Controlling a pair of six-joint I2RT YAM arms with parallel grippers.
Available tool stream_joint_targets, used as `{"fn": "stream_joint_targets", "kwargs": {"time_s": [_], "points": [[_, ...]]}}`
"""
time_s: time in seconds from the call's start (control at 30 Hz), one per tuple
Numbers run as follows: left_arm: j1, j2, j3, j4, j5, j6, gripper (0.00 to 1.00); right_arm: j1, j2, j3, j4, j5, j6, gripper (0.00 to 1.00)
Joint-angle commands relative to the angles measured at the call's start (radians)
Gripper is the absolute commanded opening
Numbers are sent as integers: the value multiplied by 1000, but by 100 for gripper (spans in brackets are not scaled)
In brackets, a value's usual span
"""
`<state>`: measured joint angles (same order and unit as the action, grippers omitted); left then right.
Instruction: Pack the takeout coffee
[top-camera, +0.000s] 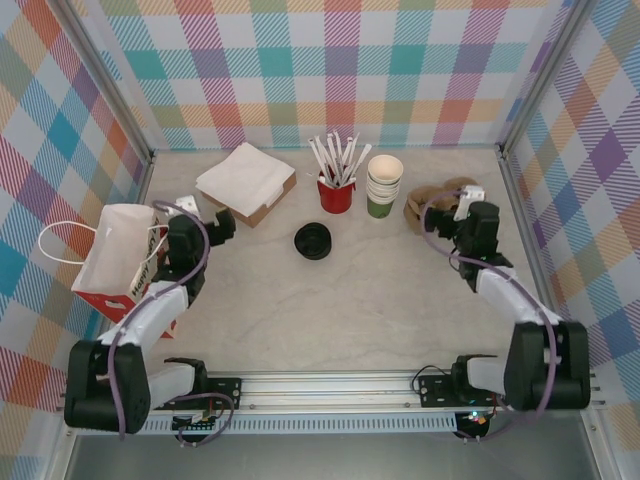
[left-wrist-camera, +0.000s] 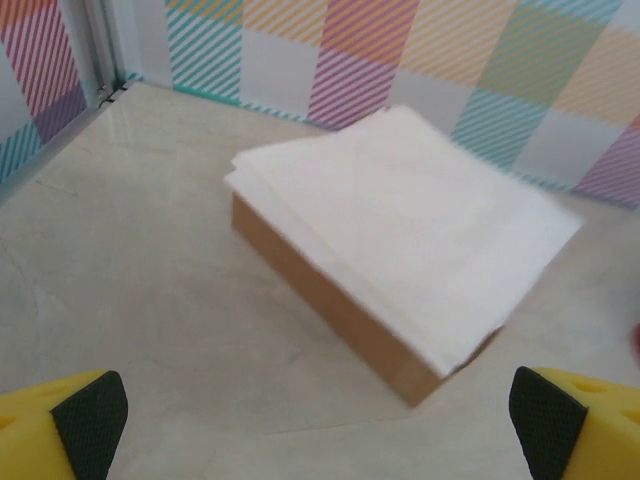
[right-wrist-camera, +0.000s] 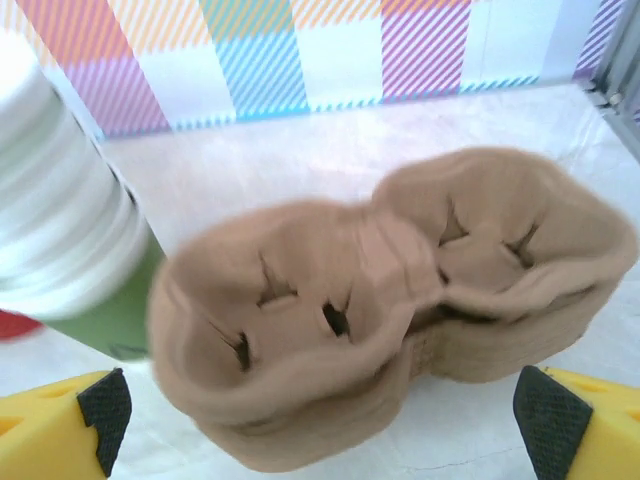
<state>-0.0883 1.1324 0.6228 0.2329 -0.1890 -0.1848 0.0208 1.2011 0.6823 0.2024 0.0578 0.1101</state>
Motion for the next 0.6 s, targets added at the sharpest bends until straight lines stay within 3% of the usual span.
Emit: {"fn": "stream_joint_targets", "kwargs": {"time_s": [0.0, 0.13, 0.27, 0.57], "points": [[10, -46, 110, -358, 122, -183, 100, -5, -61, 157, -411, -31, 157, 100], [-5, -61, 202, -544, 322, -289, 100, -4, 1, 365, -706, -170, 307, 100], [-74, -75, 232, -618, 455, -346, 100, -4, 113, 537, -850, -299, 390, 95], [-247, -76, 139, -492, 522, -459, 100, 29, 389, 832, -970, -359, 410, 74]]}}
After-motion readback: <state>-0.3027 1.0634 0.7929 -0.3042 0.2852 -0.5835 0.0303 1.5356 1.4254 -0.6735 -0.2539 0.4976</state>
